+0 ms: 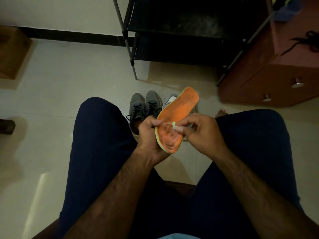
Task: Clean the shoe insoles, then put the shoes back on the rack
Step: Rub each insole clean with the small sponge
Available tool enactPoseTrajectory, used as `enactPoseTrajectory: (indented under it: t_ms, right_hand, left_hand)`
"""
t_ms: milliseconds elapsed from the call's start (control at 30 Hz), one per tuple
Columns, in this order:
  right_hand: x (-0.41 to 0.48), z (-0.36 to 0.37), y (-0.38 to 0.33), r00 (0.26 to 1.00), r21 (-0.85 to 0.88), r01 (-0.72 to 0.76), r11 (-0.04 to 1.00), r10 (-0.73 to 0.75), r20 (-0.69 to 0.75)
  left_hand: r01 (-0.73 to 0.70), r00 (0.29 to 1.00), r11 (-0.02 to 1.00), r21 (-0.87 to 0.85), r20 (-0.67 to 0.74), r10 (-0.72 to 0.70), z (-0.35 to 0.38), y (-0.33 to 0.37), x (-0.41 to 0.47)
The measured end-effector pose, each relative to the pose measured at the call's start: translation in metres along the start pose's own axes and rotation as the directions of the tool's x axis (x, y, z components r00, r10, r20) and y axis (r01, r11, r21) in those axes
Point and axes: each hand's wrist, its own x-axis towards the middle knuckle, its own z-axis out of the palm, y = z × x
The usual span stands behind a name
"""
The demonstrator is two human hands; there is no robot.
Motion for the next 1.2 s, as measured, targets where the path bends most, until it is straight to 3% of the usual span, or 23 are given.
enactPoseTrajectory:
  t_ms: [133, 267, 400, 567, 700, 833, 1000, 1133, 1200]
  right_hand:
    - [0.016, -0.007, 0.006, 0.983, 0.008, -0.093, 0.996, 0.093, -0.159]
    - [0.002, 0.002, -0.001, 1.0, -0.049, -0.009, 0.999, 0.009, -0.012]
    - [0.02, -0.008, 0.007, 0.983, -0.02, -0.114, 0.993, 0.11, -0.147]
    - [0.001, 0.001, 0.002, 1.0, -0.037, 0.0, 0.999, -0.001, -0.01]
    - [0.017, -0.004, 0.01, 0.984, 0.014, -0.111, 0.994, 0.112, -0.141]
    - [0.003, 0.002, 0.002, 0.998, -0.083, -0.015, 0.996, 0.01, -0.057]
    - [0.016, -0.008, 0.003, 0.979, -0.058, -0.116, 0.992, 0.104, -0.177]
    - [0.001, 0.0, -0.004, 0.999, -0.128, -0.012, 0.992, 0.005, -0.054]
    - [0.008, -0.005, 0.0, 0.992, -0.111, -0.07, 0.991, 0.058, -0.109]
  left_hand:
    - [-0.016, 0.999, 1.0, -0.014, 0.032, 0.017, 0.002, -0.001, 0.001]
    - [0.007, 1.0, 0.999, -0.033, 0.015, -0.006, -0.001, -0.002, -0.001]
    - [-0.02, 1.0, 0.998, -0.052, 0.006, 0.021, 0.002, -0.003, -0.001]
    - [0.003, 1.0, 0.999, -0.051, 0.008, -0.002, 0.002, -0.002, -0.003]
    - [-0.026, 1.0, 0.998, -0.048, -0.004, 0.026, 0.004, -0.002, 0.0]
    - [-0.024, 0.999, 0.999, -0.041, -0.025, 0.023, 0.002, -0.001, -0.003]
    - [-0.035, 0.998, 0.999, -0.028, -0.058, 0.034, 0.008, 0.001, -0.005]
    - [-0.029, 0.999, 0.999, -0.035, -0.045, 0.028, 0.004, 0.0, -0.005]
    - [-0.024, 0.999, 0.998, -0.051, -0.038, 0.022, 0.005, -0.001, -0.003]
